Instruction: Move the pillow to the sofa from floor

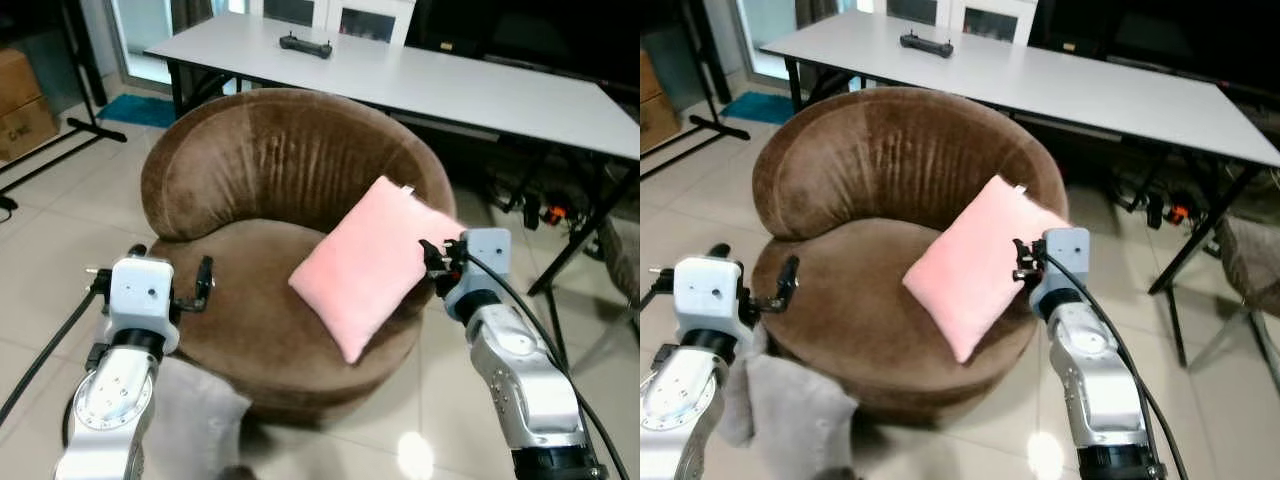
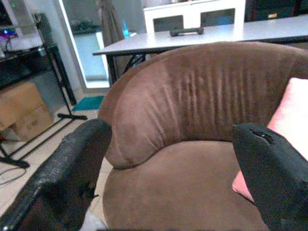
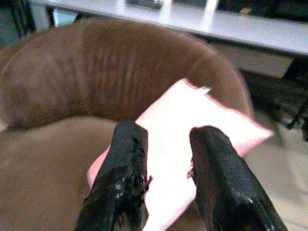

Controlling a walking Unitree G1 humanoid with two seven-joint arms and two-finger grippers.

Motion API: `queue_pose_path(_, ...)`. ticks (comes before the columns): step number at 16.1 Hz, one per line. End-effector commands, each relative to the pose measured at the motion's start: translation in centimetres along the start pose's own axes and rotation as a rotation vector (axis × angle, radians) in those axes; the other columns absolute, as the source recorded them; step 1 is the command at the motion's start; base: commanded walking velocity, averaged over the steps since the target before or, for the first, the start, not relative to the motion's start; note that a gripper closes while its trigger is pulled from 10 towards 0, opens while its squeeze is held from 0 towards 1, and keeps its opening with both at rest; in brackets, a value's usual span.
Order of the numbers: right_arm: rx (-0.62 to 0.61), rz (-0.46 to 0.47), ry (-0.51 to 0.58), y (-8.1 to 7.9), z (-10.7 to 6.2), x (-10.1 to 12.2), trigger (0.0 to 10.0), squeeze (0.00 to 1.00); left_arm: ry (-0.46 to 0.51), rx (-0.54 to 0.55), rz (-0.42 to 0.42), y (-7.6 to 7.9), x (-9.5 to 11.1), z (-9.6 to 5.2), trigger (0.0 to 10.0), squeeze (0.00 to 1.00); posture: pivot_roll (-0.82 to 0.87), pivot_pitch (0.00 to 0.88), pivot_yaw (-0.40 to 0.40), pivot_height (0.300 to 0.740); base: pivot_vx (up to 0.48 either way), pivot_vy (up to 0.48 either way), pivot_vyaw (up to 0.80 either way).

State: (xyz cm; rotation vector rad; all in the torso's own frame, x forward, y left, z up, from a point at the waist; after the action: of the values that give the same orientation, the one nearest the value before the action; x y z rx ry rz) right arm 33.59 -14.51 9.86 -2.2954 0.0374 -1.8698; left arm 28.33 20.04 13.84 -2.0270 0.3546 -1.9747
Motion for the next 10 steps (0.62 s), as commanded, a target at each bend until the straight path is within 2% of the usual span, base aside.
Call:
queue_pose_path(1,0.015,-0.019,0.016,-0.24,0.27,0.81,10.0,0.00,-0.002,0.006,0.006,-0.19,0.03,-0.07,10.0,0.00,0.12,0.000,-0.123,0.740,0.000,0.412,0.00)
queue_pose_path(8,-0.003,-0.027,0.006,0.25,0.20,0.26,10.0,0.00,0.003,-0.013,0.017,-0.10,0.15,0.27,10.0,0.00,0.12,0.000,-0.103,0.740,0.000,0.404,0.00)
queue_pose_path(10,-0.003,-0.046,0.006,0.32,0.13,0.22,10.0,0.00,0.015,-0.018,0.019,0.05,0.35,0.29,10.0,0.00,0.12,0.000,-0.097,0.740,0.000,0.000,0.00)
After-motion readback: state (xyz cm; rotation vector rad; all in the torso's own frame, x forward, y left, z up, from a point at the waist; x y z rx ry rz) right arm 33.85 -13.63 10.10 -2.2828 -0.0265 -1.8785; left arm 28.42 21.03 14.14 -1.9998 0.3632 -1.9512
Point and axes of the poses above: a point about 5 cm out from each wrist's last joint towards the gripper, its own z axis pointing out of the wrist towards the gripper, its own x axis along the axis of the wrist's last joint, y = z × x, the point moved 6 cm from there along z, pointing out of the wrist towards the gripper, and after that the axes turned 7 degrees about z, right-handed, at the moved point
